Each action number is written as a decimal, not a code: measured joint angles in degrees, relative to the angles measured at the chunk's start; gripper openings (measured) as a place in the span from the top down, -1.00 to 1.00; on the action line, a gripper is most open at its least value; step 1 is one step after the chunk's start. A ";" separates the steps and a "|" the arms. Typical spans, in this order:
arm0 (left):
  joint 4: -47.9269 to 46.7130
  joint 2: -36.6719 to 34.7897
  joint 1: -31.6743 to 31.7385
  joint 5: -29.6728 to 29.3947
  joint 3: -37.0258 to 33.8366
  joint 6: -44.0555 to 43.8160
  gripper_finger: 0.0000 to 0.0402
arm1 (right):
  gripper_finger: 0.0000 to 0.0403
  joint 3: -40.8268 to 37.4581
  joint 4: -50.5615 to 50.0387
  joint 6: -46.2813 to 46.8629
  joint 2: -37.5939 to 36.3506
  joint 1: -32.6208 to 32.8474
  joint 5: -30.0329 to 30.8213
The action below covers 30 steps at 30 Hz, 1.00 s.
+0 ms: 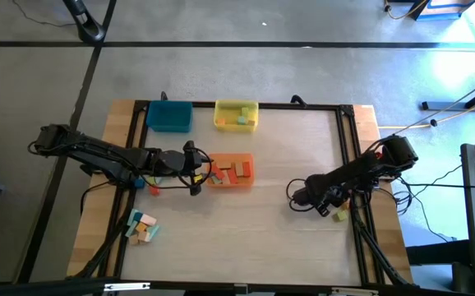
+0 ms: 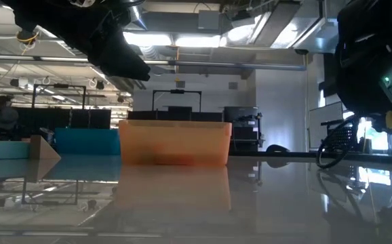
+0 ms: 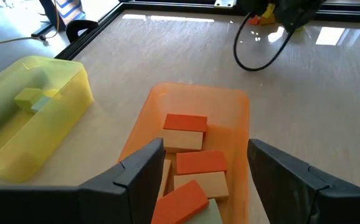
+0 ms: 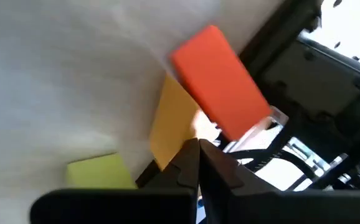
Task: Sort blocks by size
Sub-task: Put the orange triangle block into the blue bin
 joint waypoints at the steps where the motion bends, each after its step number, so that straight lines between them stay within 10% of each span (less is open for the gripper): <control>1: 0.04 0.00 0.01 0.00 0.00 0.00 -0.09 | 0.94 0.46 0.47 -0.66 -0.03 0.00 0.27; 14: 0.76 -0.02 0.02 0.02 -0.04 -0.85 -0.09 | 0.94 10.03 10.64 -8.24 0.05 0.00 13.17; 30: 1.30 -0.02 0.02 0.02 -0.04 -0.39 -0.09 | 0.67 12.09 -7.08 -11.27 -0.02 -1.77 14.33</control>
